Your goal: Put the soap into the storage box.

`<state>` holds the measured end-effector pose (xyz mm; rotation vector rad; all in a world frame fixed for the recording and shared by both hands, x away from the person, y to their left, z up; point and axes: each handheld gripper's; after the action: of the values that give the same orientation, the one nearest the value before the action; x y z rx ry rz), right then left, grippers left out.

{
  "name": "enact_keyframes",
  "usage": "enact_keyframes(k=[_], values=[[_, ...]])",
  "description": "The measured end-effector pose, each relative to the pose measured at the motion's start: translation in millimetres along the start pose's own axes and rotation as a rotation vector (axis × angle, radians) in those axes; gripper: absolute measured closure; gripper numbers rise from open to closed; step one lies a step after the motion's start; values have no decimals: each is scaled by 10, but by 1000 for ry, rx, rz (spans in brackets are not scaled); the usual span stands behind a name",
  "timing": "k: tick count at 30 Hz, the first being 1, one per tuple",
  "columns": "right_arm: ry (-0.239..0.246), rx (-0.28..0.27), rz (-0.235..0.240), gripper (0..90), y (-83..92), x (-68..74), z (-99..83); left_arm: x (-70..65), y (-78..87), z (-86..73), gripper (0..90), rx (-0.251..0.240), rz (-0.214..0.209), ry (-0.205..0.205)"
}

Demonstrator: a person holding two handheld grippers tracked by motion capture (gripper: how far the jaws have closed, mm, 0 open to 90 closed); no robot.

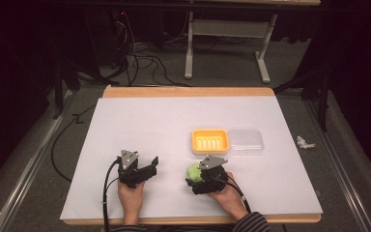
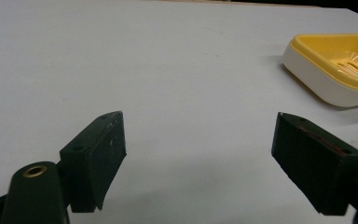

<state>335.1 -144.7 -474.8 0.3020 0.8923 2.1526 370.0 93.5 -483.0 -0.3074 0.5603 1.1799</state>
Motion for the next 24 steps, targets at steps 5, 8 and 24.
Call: enact_keyframes(k=[5, 8, 24], values=[[24, 8, -13, 211, -59, 16, 3, -1, -1, -1, 181, 0, 0, 0], [30, 12, -22, 252, -72, 2, -4, -1, 0, -3, 182, 2, -2, -5], [48, 42, 20, 261, -87, -42, -1, -21, 11, -20, 181, -4, -12, -26]])
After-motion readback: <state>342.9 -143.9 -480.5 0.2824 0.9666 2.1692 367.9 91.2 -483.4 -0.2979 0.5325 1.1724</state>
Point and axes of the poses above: each handheld gripper's, and its own axes: y roughly backward along the jaws, z roughly out of its top, x roughly to its left, and after that the axes turned 4 degrees about -z, right-handed
